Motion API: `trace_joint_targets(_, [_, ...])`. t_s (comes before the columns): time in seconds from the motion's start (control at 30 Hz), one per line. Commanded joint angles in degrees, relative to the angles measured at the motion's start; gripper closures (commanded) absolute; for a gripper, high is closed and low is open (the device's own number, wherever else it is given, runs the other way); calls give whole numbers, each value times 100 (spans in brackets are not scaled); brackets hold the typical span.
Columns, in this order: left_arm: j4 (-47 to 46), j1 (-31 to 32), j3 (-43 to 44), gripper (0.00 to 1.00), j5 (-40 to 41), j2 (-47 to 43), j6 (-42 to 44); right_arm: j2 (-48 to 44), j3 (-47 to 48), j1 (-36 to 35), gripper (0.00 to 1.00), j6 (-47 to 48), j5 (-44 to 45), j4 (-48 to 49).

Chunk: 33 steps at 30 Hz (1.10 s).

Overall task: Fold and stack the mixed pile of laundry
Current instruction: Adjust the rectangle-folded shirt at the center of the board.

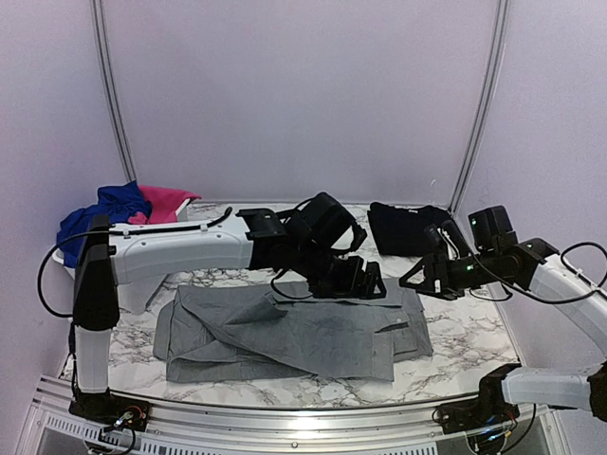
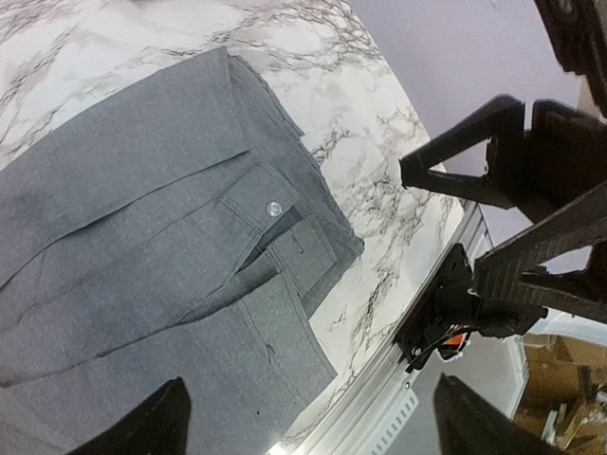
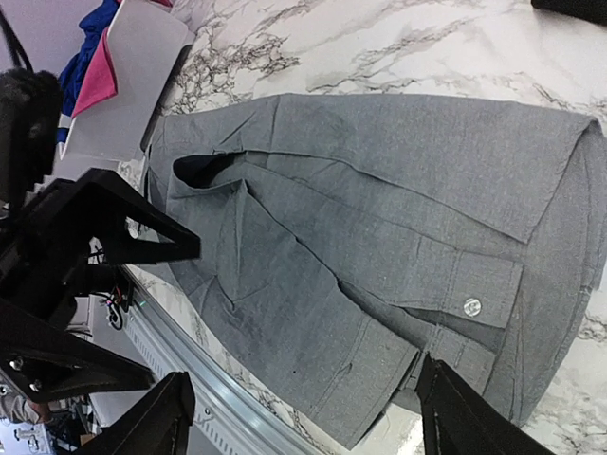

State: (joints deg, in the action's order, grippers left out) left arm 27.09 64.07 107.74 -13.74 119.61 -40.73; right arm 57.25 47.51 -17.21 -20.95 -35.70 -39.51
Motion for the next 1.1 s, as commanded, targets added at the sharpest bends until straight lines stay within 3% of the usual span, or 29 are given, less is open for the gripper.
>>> trace_joint_targets(0.0, [-220, -35, -729, 1, 675, -1168, 782, -99, -175, 38, 24, -41, 85, -240])
trace_joint_targets(0.2, [-400, 77, -2782, 1, 1271, -2784, 1639, -181, -743, -386, 32, -164, 151, -432])
trace_joint_targets(0.33, [-876, 773, -3799, 1, 1712, -3288, 2709, -484, -864, -469, 32, -23, 173, -415])
trace_joint_targets(0.43, [-1062, 1222, -3646, 2, 2094, -2898, 3467, -409, -708, -467, 32, 160, 151, -397])
trace_joint_targets(0.67, [-1559, 1997, -2437, 18, 2643, -968, 5203, -93, -68, -289, 30, 284, 257, -387])
trace_joint_targets(1.07, [-2143, 2100, -1554, 36, 2703, 575, 6059, -219, 147, 296, 30, 577, 55, -626])
